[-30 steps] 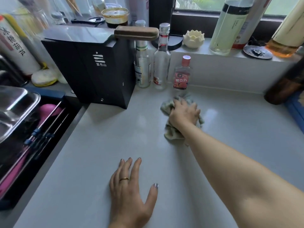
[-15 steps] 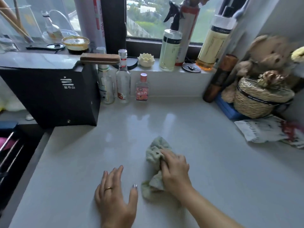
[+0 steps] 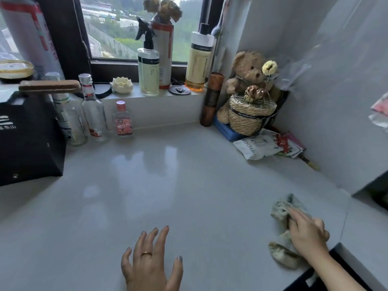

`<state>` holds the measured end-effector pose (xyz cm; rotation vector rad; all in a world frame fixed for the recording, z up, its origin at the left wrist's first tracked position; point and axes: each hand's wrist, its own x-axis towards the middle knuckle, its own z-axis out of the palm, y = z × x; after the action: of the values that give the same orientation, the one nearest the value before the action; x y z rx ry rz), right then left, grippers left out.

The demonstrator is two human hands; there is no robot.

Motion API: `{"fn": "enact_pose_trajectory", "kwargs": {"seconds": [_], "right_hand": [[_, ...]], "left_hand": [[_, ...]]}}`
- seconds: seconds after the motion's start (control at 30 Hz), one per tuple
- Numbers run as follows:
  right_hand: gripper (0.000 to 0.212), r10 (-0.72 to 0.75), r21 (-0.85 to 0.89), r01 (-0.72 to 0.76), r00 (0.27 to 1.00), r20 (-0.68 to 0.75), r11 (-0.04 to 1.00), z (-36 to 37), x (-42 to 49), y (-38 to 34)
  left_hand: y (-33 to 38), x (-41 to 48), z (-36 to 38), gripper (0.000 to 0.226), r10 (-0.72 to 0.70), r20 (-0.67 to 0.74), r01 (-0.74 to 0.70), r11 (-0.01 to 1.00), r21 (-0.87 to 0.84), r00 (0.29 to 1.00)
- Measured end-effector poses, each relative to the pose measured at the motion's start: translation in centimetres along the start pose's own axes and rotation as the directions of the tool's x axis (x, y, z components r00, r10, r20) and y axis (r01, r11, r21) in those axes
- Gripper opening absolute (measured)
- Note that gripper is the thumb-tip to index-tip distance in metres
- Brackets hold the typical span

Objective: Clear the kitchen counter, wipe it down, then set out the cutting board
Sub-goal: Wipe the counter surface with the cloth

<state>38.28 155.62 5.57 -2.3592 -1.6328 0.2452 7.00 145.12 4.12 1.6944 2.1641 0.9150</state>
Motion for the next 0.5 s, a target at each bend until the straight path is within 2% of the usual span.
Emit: {"fn": "enact_pose_trajectory", "kwargs": {"seconds": [0.17, 0.27, 0.33, 0.5], "right_hand": [[0.036, -0.017, -0.024, 0.016, 1.000, -0.012, 1.000, -0.4, 3.3, 3.8], [0.038, 0.001, -0.017, 0.000, 1.000, 0.024, 1.000, -1.0, 5.2, 5.4], [0.039, -0.002, -0.074, 0.005, 0.999, 0.050, 0.997, -0.8, 5.5, 5.8], [0.041, -0.062, -0.106, 0.061, 0.998, -0.008, 0.993, 0.6, 5.0, 6.1]], "left_hand": [[3.3, -0.9, 1.7, 0.064, -0.031, 0.019, 0.029, 0.991, 0.127, 0.999], [5.2, -1.3, 2.7, 0.073, -0.075, 0.027, 0.071, 0.989, 0.131, 0.997], [6.2, -1.7, 3.3, 0.077, -0.090, 0.023, 0.086, 0.988, 0.128, 0.996], [8.2, -1.9, 4.2, 0.074, -0.065, 0.012, 0.062, 0.985, 0.160, 0.998]]}}
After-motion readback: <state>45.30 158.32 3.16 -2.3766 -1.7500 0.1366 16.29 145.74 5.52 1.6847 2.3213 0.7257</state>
